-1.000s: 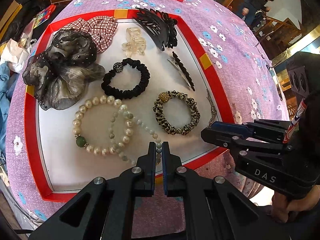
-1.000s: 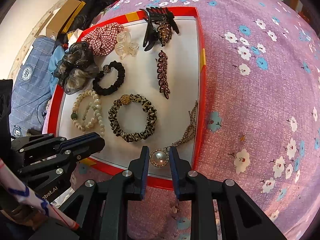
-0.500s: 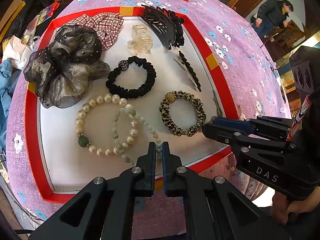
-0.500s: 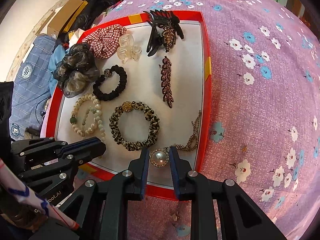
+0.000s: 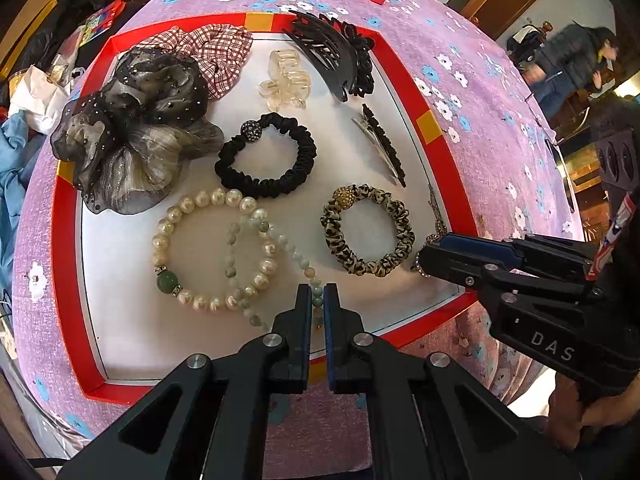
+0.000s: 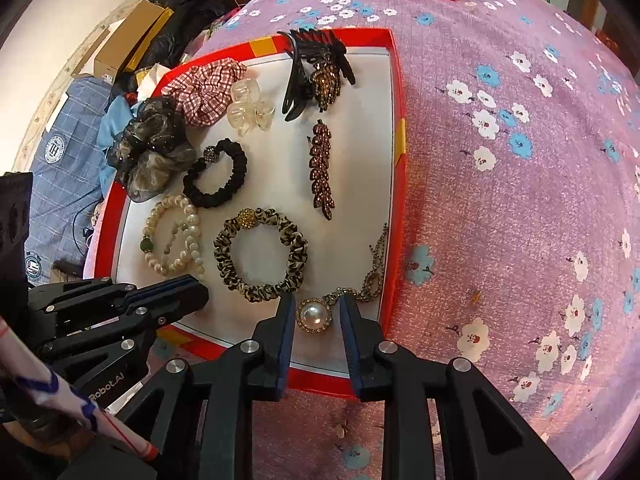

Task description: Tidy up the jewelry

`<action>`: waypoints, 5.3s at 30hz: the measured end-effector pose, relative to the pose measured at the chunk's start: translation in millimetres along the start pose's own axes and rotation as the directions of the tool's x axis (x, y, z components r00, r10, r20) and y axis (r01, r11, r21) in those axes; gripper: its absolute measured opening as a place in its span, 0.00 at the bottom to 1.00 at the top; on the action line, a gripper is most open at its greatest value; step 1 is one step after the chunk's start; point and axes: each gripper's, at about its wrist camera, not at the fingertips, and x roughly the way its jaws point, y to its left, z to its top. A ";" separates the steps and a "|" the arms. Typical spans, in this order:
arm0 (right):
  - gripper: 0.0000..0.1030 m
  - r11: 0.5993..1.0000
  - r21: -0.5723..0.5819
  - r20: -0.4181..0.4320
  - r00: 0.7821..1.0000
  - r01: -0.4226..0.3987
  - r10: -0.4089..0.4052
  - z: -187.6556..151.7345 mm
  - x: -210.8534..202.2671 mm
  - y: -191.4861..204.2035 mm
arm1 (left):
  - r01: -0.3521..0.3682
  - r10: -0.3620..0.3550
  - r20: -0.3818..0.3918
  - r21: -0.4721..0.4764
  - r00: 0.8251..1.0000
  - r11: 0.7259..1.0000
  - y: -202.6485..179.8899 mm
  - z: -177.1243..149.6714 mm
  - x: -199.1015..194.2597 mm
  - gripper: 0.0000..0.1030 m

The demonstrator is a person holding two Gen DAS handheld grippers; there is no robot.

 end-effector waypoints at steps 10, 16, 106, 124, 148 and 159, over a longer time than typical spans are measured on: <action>0.38 0.999 0.025 0.063 0.998 -0.026 0.024 -2.9 -26.5 -11.4 | 0.003 -0.001 0.028 -0.049 1.000 0.999 9.0 0.2 -12.5 0.13; 0.41 0.995 0.100 0.099 0.995 -0.024 0.014 -2.6 -44.0 -34.2 | 0.000 0.004 0.057 -0.074 0.998 0.997 17.4 -1.7 -27.9 0.15; 0.96 0.837 -0.291 0.427 0.846 0.463 -0.320 -18.8 -124.8 41.5 | -0.609 0.662 0.313 -0.260 0.681 0.750 -8.9 -15.6 -146.4 0.94; 0.96 0.832 -0.305 0.413 0.852 0.463 -0.322 -16.2 -119.4 46.6 | -0.612 0.665 0.306 -0.259 0.682 0.747 -1.1 -18.2 -143.3 0.94; 0.96 0.833 -0.301 0.410 0.852 0.464 -0.326 -13.4 -118.6 41.0 | -0.612 0.661 0.305 -0.251 0.685 0.750 -1.8 -14.7 -140.7 0.94; 0.96 0.834 -0.301 0.407 0.854 0.462 -0.326 -14.7 -119.1 40.4 | -0.616 0.664 0.300 -0.248 0.685 0.748 -3.5 -14.8 -137.8 0.94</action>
